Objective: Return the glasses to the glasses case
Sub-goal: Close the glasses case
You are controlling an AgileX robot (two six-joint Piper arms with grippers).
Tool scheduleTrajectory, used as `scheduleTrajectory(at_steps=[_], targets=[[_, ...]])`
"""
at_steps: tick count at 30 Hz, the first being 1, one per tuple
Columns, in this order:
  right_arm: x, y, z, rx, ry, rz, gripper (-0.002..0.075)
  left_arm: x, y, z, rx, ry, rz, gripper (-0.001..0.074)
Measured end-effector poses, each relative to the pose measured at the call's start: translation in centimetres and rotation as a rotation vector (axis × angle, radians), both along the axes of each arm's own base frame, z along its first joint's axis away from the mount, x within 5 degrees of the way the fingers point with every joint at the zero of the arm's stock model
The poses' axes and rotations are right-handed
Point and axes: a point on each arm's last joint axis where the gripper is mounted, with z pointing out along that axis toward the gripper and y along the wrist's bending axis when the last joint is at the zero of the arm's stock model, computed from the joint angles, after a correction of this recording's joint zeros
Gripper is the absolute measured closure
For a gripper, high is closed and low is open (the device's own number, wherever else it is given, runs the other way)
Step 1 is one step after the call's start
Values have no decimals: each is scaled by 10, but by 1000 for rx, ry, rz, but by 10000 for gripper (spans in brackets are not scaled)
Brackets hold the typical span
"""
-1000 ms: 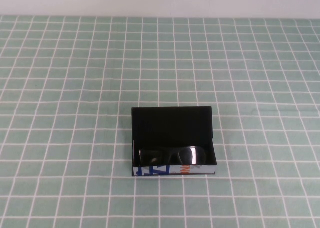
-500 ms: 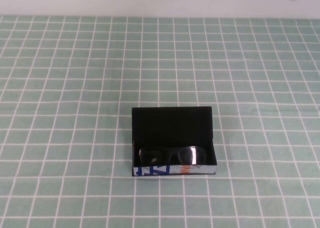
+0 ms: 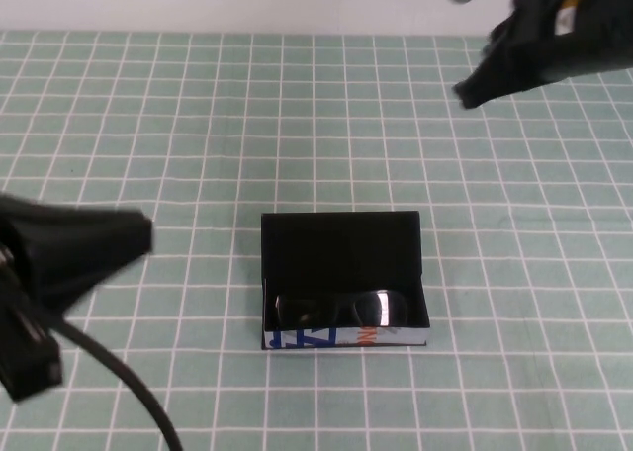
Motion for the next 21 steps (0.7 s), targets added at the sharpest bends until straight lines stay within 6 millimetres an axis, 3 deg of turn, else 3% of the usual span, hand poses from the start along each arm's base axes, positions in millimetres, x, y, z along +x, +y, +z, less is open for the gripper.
scheduleTrajectory(at_steps=[3,6,16,21], targets=[[6,14,-10,19,79,111,737,2,-3,-27,-49,27,-20,737],[7,28,-21,18,158,260,737,4,-3,-42,-80,34,-5,737],[22,44,-57,47,266,338,737,18,3,-32,-274,10,166,737],[30,49,-65,78,247,322,737,34,-3,-48,-203,68,97,737]])
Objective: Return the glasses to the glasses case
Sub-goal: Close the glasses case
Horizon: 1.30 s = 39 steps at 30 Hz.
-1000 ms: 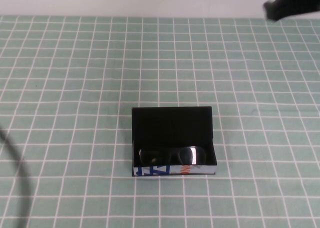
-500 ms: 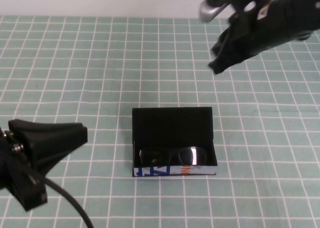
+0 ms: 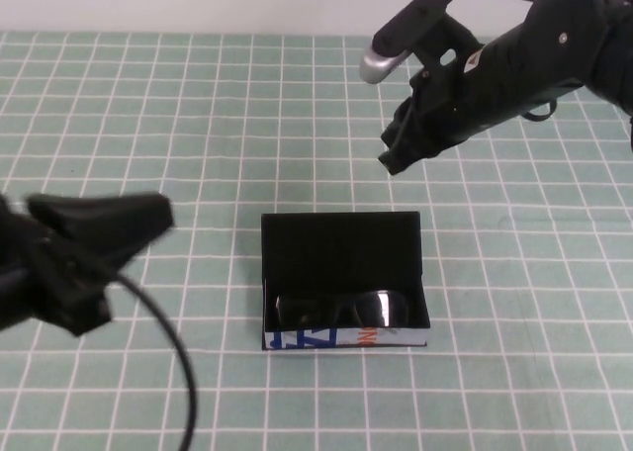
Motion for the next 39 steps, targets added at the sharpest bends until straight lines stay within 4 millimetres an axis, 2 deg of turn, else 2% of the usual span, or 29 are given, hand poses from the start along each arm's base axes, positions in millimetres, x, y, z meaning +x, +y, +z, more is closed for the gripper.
scheduleTrajectory(at_steps=[5,7,10,13,18,22,26,32,39], targets=[[8,3,-8,73,23,-38,737,26,-15,-35,136,96,-76,737],[13,1,-15,83,53,-50,737,31,-30,-48,196,110,-105,737],[21,-3,-23,73,131,-44,737,31,-57,-66,297,108,-145,737],[33,-8,-30,80,197,-47,737,30,-79,-81,395,94,-104,737],[49,-15,-24,147,189,-58,737,26,-104,-112,507,141,-91,737],[55,-10,-29,185,191,-12,737,31,-120,-137,563,213,-130,737],[58,-5,-45,207,232,22,737,44,-134,-152,590,242,-139,737],[63,-2,-69,198,275,44,737,55,-147,-161,609,230,-163,737],[62,0,-76,196,309,74,737,60,-155,-177,626,263,-198,737]])
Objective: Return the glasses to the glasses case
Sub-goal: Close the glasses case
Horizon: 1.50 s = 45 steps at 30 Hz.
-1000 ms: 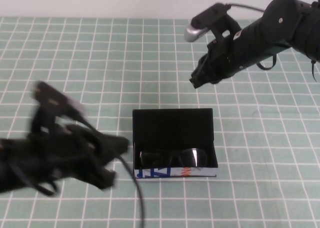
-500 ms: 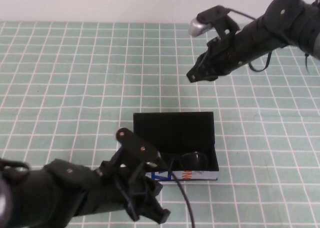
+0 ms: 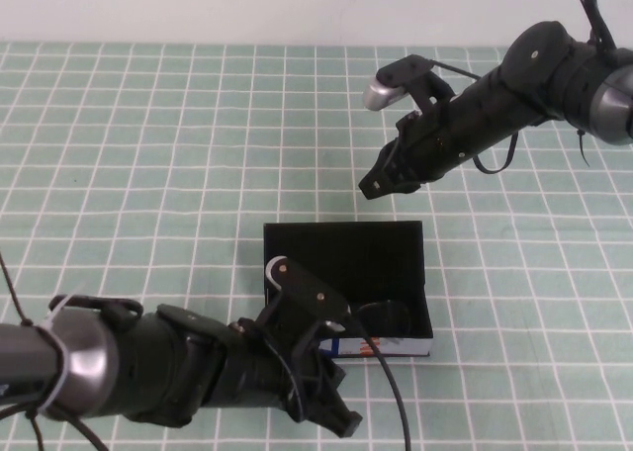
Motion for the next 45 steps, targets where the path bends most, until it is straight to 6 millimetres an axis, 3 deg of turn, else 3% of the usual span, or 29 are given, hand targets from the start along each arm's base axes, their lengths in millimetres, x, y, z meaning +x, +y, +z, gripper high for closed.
scheduleTrajectory(at_steps=[10,17,27,34,45], targets=[[-7,1,-3,-5,67,56,737,9,-7,8,-13,-36,11,737],[-9,1,-3,-6,80,68,737,14,-9,-1,21,-42,10,737],[-15,0,0,-5,106,155,739,17,-17,2,-10,-39,-11,737],[-27,13,0,7,123,276,739,21,-18,5,-11,-58,-3,737],[-27,15,10,19,128,245,739,21,-18,5,-11,-58,-3,737]])
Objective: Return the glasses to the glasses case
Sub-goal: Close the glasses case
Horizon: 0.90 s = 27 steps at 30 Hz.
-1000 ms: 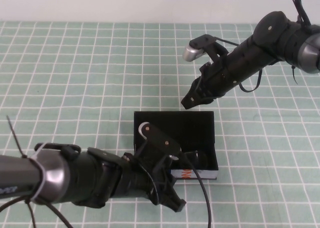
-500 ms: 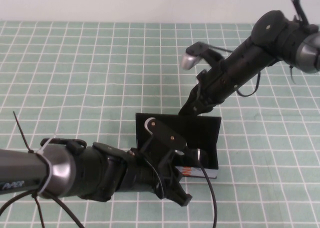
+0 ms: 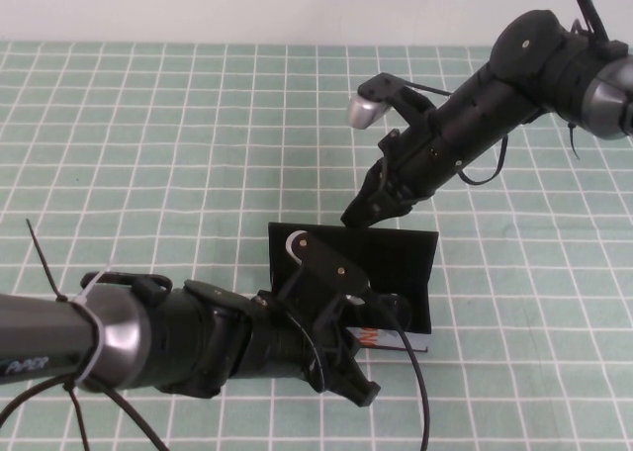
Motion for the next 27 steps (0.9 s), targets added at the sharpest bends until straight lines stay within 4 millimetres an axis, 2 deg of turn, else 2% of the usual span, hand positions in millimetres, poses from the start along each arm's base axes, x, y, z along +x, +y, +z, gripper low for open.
scheduleTrajectory(at_steps=[3,10,14,19,27], targets=[[-5,7,-2,-8,29,-7,739,0,0,0,0,0,0,737],[-28,22,-28,-138,112,26,739,0,0,0,-1,1,1,737],[-36,20,-30,-144,135,16,739,0,0,0,-2,0,2,737],[-44,16,-42,-170,187,16,739,0,0,-1,2,1,1,737],[-45,16,-44,-163,190,9,739,0,-1,-1,0,1,-5,737]])
